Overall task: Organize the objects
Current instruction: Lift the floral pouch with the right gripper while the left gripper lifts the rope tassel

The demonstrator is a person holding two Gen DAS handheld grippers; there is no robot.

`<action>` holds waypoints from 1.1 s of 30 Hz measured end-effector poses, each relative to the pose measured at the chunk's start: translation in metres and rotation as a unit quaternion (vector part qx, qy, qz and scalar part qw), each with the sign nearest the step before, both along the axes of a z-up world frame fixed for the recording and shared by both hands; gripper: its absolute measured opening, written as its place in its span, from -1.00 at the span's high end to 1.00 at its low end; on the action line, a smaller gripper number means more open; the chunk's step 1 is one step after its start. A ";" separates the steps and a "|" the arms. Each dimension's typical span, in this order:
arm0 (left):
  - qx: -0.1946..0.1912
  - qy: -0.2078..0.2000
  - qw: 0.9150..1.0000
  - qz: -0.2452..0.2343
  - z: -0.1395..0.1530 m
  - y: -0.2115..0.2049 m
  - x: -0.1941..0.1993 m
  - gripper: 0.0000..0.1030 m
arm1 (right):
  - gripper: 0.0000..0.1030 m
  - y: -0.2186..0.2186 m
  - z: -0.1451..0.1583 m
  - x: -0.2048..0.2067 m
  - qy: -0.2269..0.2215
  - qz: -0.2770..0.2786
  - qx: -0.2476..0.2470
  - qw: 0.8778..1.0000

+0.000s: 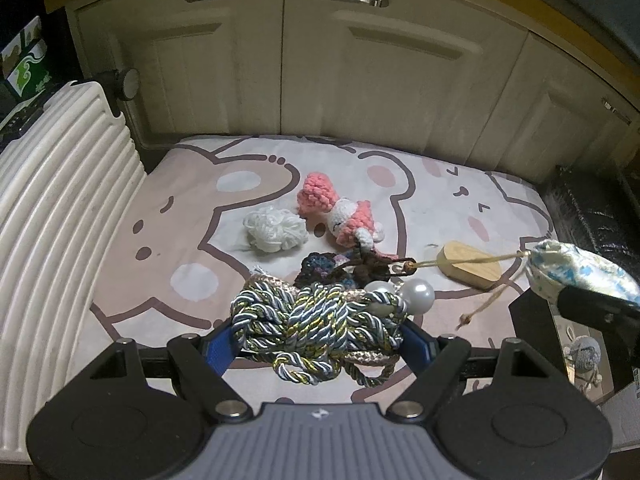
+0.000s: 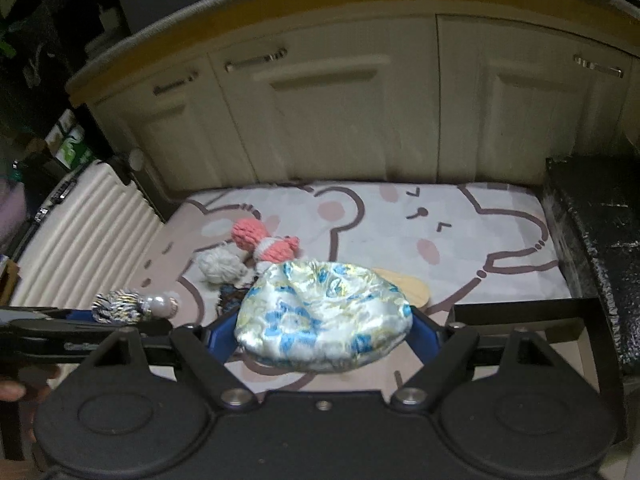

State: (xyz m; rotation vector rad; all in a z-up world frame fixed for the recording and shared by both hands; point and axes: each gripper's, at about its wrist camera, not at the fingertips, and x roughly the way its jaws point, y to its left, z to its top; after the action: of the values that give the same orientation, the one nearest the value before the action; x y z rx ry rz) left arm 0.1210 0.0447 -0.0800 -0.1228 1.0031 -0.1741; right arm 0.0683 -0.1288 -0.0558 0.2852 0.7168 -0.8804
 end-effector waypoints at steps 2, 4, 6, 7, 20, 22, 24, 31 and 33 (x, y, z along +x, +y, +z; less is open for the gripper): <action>-0.001 -0.001 1.000 0.001 0.000 0.001 -0.002 -0.58 | -0.65 0.006 0.002 -0.001 -0.010 0.013 0.002 1.000; -0.001 0.000 1.000 0.004 -0.001 0.003 -0.003 -0.58 | -0.65 0.010 -0.001 0.003 -0.004 0.033 0.014 0.999; -0.001 0.004 1.000 0.007 -0.003 0.005 -0.004 -0.58 | -0.65 0.010 -0.014 0.011 0.028 0.043 0.027 0.998; -0.001 0.006 1.000 0.008 -0.005 0.006 -0.003 -0.58 | -0.65 0.008 -0.023 0.016 0.050 0.045 0.034 0.997; -0.005 0.026 1.000 0.013 -0.024 0.015 0.010 -0.58 | -0.67 -0.021 -0.132 0.042 0.210 0.082 0.132 0.965; -0.006 0.030 0.999 0.011 -0.028 0.015 0.014 -0.58 | -0.67 -0.024 -0.137 0.042 0.209 0.081 0.142 0.964; -0.007 0.032 0.999 0.007 -0.031 0.014 0.017 -0.58 | -0.72 -0.028 -0.142 0.043 0.207 0.081 0.152 0.963; -0.007 0.039 0.999 -0.007 -0.039 0.011 0.025 -0.58 | -0.80 -0.037 -0.165 0.052 0.241 0.088 0.157 0.954; -0.007 0.041 0.999 -0.010 -0.041 0.011 0.026 -0.58 | -0.84 -0.034 -0.170 0.055 0.261 0.105 0.146 0.948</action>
State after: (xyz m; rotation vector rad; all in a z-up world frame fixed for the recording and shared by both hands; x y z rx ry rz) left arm 0.1471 0.0557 -0.1209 -0.1333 1.0854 -0.1951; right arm 0.1233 -0.1625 -0.2263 0.2316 1.3524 -0.6439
